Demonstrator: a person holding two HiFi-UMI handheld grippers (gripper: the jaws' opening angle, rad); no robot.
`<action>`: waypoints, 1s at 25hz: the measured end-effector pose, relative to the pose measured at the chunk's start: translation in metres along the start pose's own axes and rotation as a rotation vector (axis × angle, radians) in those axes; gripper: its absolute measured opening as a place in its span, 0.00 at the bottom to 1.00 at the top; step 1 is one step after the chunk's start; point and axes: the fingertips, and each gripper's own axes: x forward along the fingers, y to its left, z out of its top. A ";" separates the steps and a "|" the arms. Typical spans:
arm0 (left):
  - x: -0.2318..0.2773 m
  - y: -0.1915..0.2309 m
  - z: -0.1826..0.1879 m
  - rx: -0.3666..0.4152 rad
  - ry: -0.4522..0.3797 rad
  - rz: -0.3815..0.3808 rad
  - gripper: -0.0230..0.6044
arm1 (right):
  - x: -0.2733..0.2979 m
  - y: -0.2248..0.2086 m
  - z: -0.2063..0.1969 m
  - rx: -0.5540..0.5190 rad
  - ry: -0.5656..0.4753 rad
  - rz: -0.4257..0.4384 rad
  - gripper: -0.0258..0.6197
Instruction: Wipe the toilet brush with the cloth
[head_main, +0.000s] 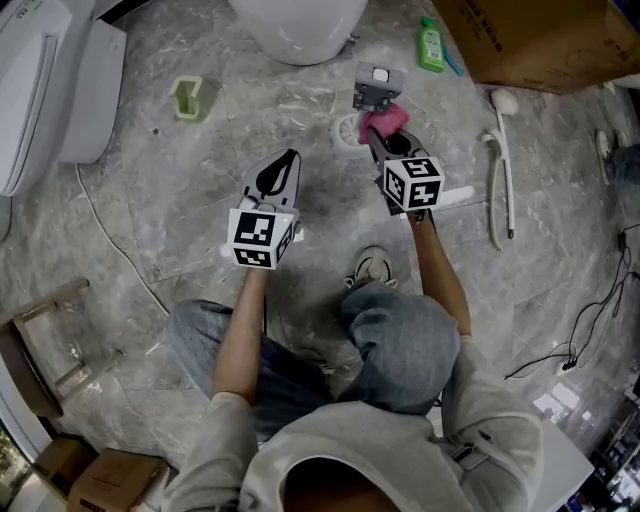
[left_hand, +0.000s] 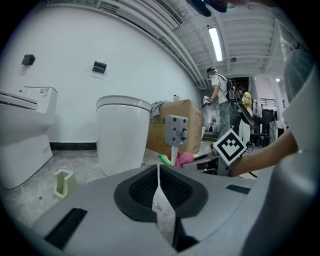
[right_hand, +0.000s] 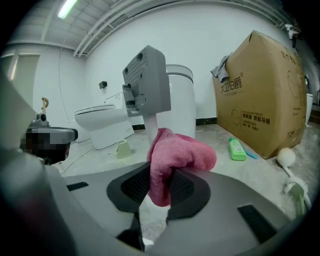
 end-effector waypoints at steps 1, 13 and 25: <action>-0.001 0.001 0.000 -0.002 0.000 0.002 0.08 | 0.003 -0.001 -0.005 0.004 0.015 -0.001 0.19; -0.004 0.003 -0.001 -0.009 -0.005 0.003 0.08 | 0.017 -0.003 -0.053 0.020 0.140 -0.005 0.19; 0.018 -0.003 -0.004 -0.099 -0.005 -0.005 0.08 | -0.026 -0.020 -0.030 0.009 0.026 -0.063 0.19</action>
